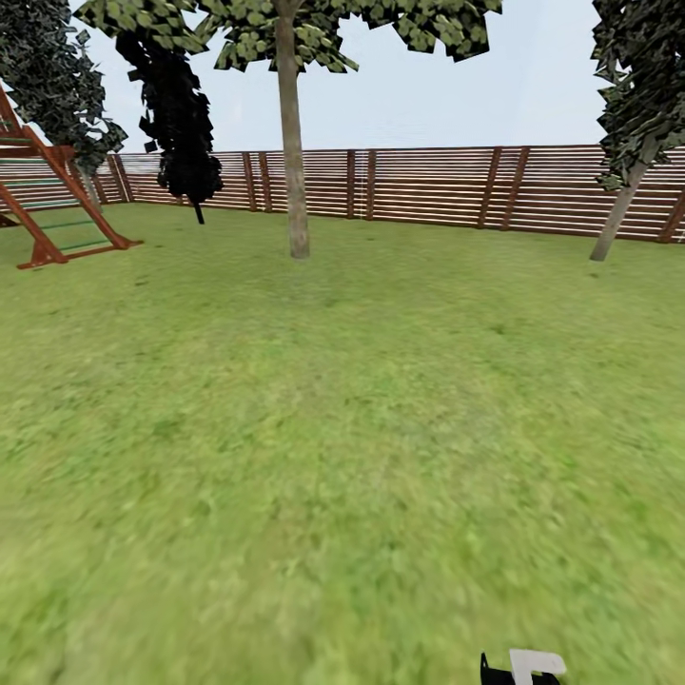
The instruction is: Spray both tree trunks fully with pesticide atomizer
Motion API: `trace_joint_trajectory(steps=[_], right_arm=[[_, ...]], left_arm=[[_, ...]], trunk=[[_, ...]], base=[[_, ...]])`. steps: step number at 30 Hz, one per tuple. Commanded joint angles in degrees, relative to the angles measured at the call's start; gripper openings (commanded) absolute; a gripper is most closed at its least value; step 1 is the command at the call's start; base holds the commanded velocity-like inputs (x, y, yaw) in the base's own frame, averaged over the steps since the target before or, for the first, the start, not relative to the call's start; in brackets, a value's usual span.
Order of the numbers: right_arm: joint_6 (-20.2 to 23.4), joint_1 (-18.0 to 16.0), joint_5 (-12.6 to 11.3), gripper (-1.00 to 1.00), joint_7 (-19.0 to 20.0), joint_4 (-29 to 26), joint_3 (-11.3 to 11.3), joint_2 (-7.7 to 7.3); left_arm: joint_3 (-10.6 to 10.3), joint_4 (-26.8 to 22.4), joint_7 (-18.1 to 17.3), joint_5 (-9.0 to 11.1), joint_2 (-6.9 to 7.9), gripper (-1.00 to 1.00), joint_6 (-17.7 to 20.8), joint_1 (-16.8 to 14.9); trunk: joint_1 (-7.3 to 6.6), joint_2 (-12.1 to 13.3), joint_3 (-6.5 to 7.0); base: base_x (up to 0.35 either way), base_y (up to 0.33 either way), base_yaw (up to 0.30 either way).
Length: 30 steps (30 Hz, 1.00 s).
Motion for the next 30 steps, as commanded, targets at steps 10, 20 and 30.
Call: trace_joint_trajectory(steps=[10,20,30], right_arm=[[-0.1,0.0,0.6,1.00,-0.3,0.1,-0.3,-0.01],[-0.1,0.0,0.6,1.00,-0.3,0.1,-0.3,-0.01],[-0.1,0.0,0.6,1.00,-0.3,0.1,-0.3,-0.01]], left_arm=[[-0.4,0.0,0.4,0.2,0.01,-1.00,-0.1,0.0],[-0.4,0.0,0.4,0.2,0.01,-1.00,-0.1,0.0],[-0.4,0.0,0.4,0.2,0.01,-1.00,-0.1,0.0]], trunk=[[0.03,0.0,-0.05],[0.03,0.0,-0.05],[0.03,0.0,-0.05]], base=[[0.340,0.000,0.000],[0.340,0.000,0.000],[0.340,0.000,0.000]])
